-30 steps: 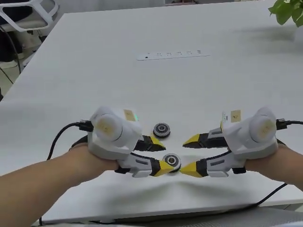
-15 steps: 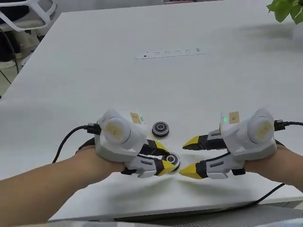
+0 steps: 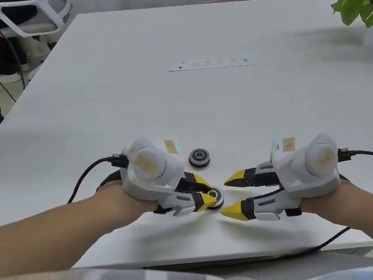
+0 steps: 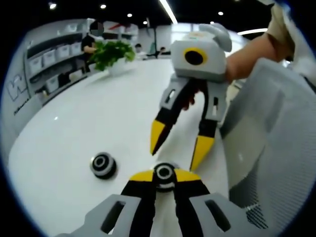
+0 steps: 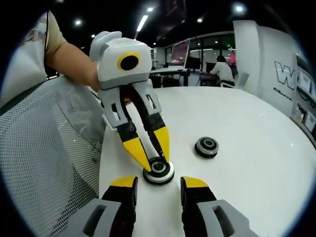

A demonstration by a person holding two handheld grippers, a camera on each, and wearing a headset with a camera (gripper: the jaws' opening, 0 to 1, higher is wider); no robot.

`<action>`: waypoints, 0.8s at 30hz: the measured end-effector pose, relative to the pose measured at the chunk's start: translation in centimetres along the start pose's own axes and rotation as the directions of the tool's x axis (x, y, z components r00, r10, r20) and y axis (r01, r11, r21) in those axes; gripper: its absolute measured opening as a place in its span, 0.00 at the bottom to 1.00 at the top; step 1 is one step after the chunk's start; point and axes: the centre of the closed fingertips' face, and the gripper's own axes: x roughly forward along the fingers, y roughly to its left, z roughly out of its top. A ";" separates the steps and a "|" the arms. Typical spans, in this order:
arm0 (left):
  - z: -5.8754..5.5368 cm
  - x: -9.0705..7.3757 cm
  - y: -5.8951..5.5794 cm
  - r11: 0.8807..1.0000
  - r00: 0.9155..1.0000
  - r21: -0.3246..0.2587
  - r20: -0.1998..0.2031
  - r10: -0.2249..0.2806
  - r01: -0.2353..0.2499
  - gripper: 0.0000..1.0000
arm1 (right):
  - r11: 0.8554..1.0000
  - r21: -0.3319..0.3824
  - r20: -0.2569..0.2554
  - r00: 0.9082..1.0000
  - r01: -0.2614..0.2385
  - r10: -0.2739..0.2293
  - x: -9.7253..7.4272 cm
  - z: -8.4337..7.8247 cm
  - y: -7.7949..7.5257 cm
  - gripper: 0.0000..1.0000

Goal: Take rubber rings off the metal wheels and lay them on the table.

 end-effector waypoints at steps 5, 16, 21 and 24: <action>0.0 0.0 0.1 1.000 1.000 -0.007 0.005 0.008 -0.008 0.14 | 1.000 0.021 0.007 1.000 -0.017 0.017 0.6 0.2 0.1 0.31; 0.0 0.0 0.1 1.000 1.000 -0.006 0.010 0.022 -0.022 0.14 | 0.998 0.053 0.009 1.000 -0.014 0.014 1.3 0.0 -0.1 0.26; 0.0 0.0 0.1 1.000 1.000 -0.008 0.009 0.025 -0.025 0.14 | 0.997 0.071 0.016 1.000 -0.011 0.010 1.1 0.0 0.0 0.24; 0.0 0.0 0.2 1.000 1.000 -0.009 0.011 0.026 -0.026 0.14 | 0.997 0.076 0.014 1.000 -0.008 0.007 1.0 -0.1 -0.1 0.23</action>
